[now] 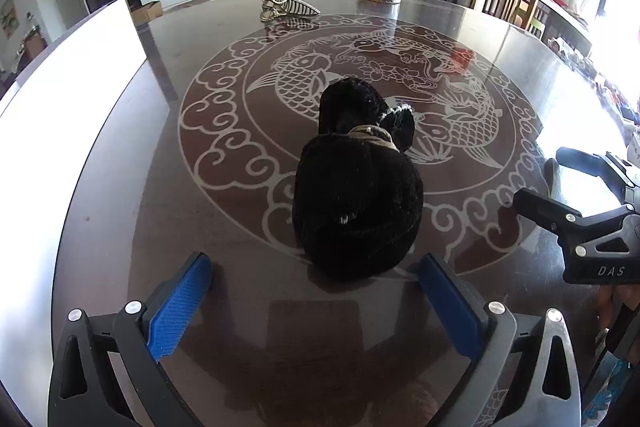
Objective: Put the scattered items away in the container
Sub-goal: 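Lower the left tool onto the black fabric pouch and close it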
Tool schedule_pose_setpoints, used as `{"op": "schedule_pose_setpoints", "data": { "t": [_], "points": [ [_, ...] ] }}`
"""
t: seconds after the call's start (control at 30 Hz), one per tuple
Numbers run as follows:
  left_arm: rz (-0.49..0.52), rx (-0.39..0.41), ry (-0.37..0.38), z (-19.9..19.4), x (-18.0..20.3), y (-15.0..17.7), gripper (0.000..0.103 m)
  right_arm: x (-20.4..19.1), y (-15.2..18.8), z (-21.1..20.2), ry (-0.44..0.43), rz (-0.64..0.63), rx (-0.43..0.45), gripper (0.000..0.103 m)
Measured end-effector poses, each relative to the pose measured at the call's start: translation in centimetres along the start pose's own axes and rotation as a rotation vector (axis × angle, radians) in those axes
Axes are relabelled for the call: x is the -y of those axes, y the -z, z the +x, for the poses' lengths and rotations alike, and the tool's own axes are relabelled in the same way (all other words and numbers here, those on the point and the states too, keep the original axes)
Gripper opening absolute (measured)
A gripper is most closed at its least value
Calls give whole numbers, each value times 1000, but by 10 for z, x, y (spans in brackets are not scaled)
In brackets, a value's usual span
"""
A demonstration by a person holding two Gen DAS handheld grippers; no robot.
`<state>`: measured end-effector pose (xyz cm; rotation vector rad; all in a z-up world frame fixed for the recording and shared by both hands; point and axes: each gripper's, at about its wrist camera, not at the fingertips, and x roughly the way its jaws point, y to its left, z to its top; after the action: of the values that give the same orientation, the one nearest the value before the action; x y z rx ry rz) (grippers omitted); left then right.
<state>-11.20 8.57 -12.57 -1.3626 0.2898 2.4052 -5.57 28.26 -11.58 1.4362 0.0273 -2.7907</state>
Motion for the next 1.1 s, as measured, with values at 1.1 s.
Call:
{"op": "schedule_pose_setpoints", "data": {
  "t": [1.1],
  "points": [
    [-81, -15, -49, 24, -22, -37, 103, 0, 0, 0, 0, 0, 0, 103]
  ]
}}
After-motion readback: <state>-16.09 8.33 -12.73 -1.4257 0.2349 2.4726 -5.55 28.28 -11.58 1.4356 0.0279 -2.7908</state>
